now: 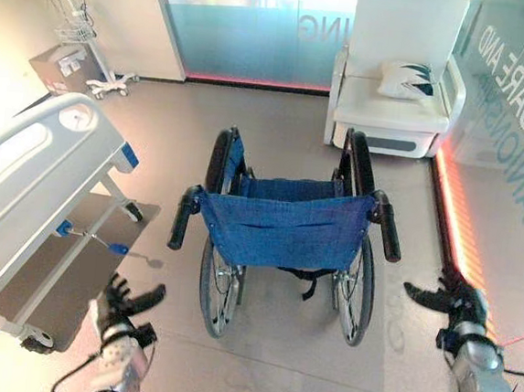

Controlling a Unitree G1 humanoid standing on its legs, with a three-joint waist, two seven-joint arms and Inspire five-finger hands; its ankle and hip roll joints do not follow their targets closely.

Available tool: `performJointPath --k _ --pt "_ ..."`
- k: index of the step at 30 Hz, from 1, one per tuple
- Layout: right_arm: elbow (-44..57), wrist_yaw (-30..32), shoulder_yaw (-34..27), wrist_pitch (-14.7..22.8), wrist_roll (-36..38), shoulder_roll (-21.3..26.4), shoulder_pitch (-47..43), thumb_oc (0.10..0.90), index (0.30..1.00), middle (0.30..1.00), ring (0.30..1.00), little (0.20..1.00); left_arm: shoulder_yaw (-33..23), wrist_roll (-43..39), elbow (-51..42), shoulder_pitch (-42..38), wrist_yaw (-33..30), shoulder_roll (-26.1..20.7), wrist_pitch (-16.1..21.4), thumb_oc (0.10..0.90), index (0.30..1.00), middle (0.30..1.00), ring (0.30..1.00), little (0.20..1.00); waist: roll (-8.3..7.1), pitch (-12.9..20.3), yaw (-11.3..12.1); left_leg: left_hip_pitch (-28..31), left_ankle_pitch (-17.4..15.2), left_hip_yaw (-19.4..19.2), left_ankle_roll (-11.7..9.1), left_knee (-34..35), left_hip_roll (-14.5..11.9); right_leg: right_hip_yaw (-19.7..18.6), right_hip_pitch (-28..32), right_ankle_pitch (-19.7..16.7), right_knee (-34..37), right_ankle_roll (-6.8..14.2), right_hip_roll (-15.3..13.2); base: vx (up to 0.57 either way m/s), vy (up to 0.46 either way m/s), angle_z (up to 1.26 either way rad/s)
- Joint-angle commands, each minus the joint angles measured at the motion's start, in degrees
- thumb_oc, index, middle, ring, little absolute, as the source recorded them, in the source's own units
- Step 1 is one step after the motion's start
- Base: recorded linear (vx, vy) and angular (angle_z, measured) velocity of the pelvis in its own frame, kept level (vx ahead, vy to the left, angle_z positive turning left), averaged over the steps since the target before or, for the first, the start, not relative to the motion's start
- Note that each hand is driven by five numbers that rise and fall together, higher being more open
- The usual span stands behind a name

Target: Push the wheelchair next to the bed

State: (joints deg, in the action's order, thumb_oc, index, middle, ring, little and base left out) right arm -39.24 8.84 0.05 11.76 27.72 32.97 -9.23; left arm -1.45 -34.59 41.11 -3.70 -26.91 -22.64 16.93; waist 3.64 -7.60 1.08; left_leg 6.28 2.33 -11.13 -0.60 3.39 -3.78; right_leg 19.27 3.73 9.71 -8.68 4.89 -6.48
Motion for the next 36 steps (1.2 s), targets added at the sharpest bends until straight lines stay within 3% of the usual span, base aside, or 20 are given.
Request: performJointPath --k 1,7,14,18,21,24,25,28,30,36 --pt "5.88 5.79 -0.35 5.98 3.06 2.84 -10.89 0.8 0.9 0.9 0.9 0.9 -1.78 2.13 -5.87 -8.54 -4.4 -5.74 9.52 0.8 0.9 0.9 0.9 0.9 -2.29 1.14 0.41 1.91 -5.58 0.31 -0.76 -1.54 1.62 -0.35 3.19 -5.76 6.79 0.19 -1.64 -0.01 0.035 0.0" --pt "12.89 7.9 0.11 7.03 2.46 3.13 -14.32 0.8 0.9 0.9 0.9 0.9 -1.4 3.55 -13.92 -11.94 -5.39 -7.64 12.6 0.8 0.9 0.9 0.9 0.9 -2.02 1.27 0.25 1.74 -5.65 0.27 -0.8 -1.6 1.73 -0.62 3.1 -5.64 6.87 0.14 -1.61 0.0 0.005 0.0" --pt "24.53 6.8 -0.06 6.26 -0.3 2.32 -14.34 0.8 0.9 0.9 0.9 0.9 -0.95 4.31 -26.67 -12.7 3.6 -8.58 11.05 0.8 0.9 0.9 0.9 0.9 -2.49 1.59 0.39 1.52 -5.59 0.21 -0.7 -1.44 1.77 -0.62 3.13 -5.61 7.17 0.06 -1.12 0.0 -0.009 0.0" --pt "29.07 5.09 -0.74 7.61 -1.04 1.57 -13.14 0.8 0.9 0.9 0.9 0.9 -0.9 4.06 -32.65 -11.45 8.48 -8.41 13.59 0.8 0.9 0.9 0.9 0.9 -2.91 1.65 0.62 1.29 -5.56 0.12 -0.62 -1.38 1.77 -0.56 2.99 -5.67 7.36 0.06 -0.88 0.0 -0.008 0.0" --pt "31.33 2.56 -1.06 7.06 -0.87 1.0 -12.36 0.8 0.9 0.9 0.9 0.9 -0.79 4.53 -35.79 -10.82 11.65 -8.08 13.39 0.8 0.9 0.9 0.9 0.9 -3.11 1.72 0.66 1.19 -5.58 0.08 -0.62 -1.41 1.82 -0.61 2.9 -5.68 7.37 0.05 -0.74 0.0 0.0 0.0" --pt "33.56 -1.84 -0.59 3.43 -1.78 0.52 -11.1 0.8 0.9 0.9 0.9 0.9 -0.26 6.04 -37.74 -10.17 16.03 -8.4 10.6 0.8 0.9 0.9 0.9 0.9 -3.29 1.75 0.64 1.07 -5.52 -0.15 -0.65 -1.5 1.79 -0.52 2.79 -5.78 7.32 0.13 -0.73 0.0 0.0 0.0" --pt "34.7 -4.19 -0.43 0.61 -2.91 0.85 -9.66 0.8 0.9 0.9 0.9 0.9 -0.25 7.11 -38.63 -9.41 18.06 -9.19 8.58 0.8 0.9 0.9 0.9 0.9 -3.4 1.67 0.55 0.96 -5.45 -0.29 -0.64 -1.55 1.73 -0.57 2.6 -5.87 7.25 0.2 -0.68 0.0 0.0 0.0" --pt "35.5 -6.68 -0.67 -1.79 -3.71 1.45 -7.66 0.8 0.9 0.9 0.9 0.9 -0.65 9.48 -39.31 -7.97 19.27 -10.33 5.84 0.8 0.9 0.9 0.9 0.9 -3.52 1.65 0.47 0.85 -5.32 -0.49 -0.58 -1.55 1.67 -0.63 2.41 -5.99 7.23 0.3 -0.64 -0.01 -0.01 -0.01" --pt "35.41 -9.47 -0.58 -5.49 -4.54 2.69 -5.49 0.8 0.9 0.9 0.9 0.9 -1.34 13.1 -38.19 -6.03 19.4 -12.75 2.8 0.8 0.9 0.9 0.9 0.9 -3.62 1.5 0.34 0.68 -5.12 -0.86 -0.53 -1.65 1.6 -0.68 2.18 -6.28 7.27 0.49 -0.64 0.0 0.0 0.0" --pt "34.21 -11.18 0.1 -8.02 -5.15 4.02 -3.68 0.8 0.9 0.9 0.9 0.9 -2.05 15.78 -36.53 -4.11 18.2 -15.21 -1.14 0.8 0.9 0.9 0.9 0.9 -3.71 1.23 0.39 0.37 -4.77 -1.3 -0.47 -1.72 1.41 -0.68 1.81 -6.71 7.33 0.72 -0.67 -0.01 -0.002 0.01"
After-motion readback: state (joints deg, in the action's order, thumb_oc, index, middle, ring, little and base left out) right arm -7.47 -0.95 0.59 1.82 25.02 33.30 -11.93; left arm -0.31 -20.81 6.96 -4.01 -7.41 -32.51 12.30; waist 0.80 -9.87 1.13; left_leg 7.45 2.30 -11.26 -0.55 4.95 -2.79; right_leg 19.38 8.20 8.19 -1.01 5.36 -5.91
